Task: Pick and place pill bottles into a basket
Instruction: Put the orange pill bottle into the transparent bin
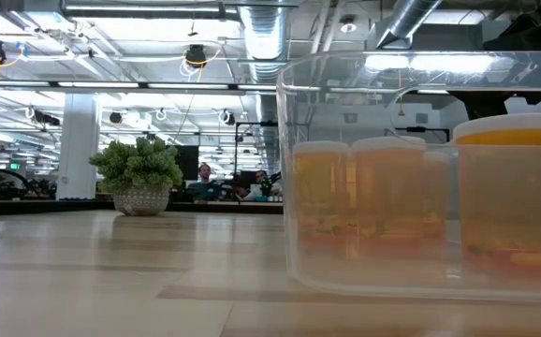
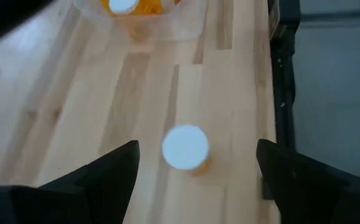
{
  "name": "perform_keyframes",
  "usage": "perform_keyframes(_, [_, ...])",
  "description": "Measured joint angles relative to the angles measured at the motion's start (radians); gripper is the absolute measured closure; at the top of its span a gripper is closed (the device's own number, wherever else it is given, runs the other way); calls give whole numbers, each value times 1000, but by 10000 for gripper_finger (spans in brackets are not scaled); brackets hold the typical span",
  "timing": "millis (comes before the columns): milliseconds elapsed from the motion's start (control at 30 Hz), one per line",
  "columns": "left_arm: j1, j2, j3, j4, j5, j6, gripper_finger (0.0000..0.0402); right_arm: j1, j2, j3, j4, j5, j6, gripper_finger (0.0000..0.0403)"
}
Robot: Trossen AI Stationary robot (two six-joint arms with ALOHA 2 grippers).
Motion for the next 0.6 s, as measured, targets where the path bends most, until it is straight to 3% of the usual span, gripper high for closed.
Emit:
perform_keyframes(333, [-11, 6, -218, 185, -17, -297, 89, 0, 0, 0, 0, 0, 0, 92])
perform_keyframes(467, [17, 6, -324, 374, 17, -313, 89, 0, 0, 0, 0, 0, 0, 92])
perform_keyframes(600, [48, 6, -406, 603, 82, -229, 89, 0, 0, 0, 0, 0, 0, 92])
